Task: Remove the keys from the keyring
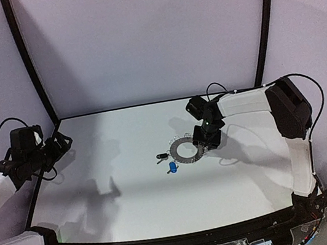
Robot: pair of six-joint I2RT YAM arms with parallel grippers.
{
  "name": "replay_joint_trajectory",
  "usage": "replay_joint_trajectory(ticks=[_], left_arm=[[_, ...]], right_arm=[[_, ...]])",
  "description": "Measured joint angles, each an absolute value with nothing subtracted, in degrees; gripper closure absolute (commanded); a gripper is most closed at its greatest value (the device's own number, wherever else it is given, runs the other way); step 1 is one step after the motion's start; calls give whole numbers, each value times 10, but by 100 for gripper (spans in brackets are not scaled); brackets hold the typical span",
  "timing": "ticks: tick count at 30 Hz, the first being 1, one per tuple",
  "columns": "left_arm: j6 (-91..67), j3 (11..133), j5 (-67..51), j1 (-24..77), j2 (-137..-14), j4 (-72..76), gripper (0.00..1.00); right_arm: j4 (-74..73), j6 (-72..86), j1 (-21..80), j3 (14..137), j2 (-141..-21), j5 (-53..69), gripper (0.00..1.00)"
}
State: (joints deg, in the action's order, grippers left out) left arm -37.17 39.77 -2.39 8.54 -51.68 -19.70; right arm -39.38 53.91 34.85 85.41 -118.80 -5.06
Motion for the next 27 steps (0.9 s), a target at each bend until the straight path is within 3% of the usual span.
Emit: replay_joint_trajectory(ticks=[4,15,22,27], left_arm=[[-375,396,-25,85,-517,-197,0],[-383,393,-25,85,-517,-197,0],[-390,393,-28,85,-519,-196,0],[-388,393,-50,85,-522,-188,0]], right_arm=[[-383,556,349,851,-1188,-56,64],[-383,579,349,848,-1188,-77,100],[-381,549,352,848,-1188,-102,100],[-352,431,353,847,-1173,-108,100]])
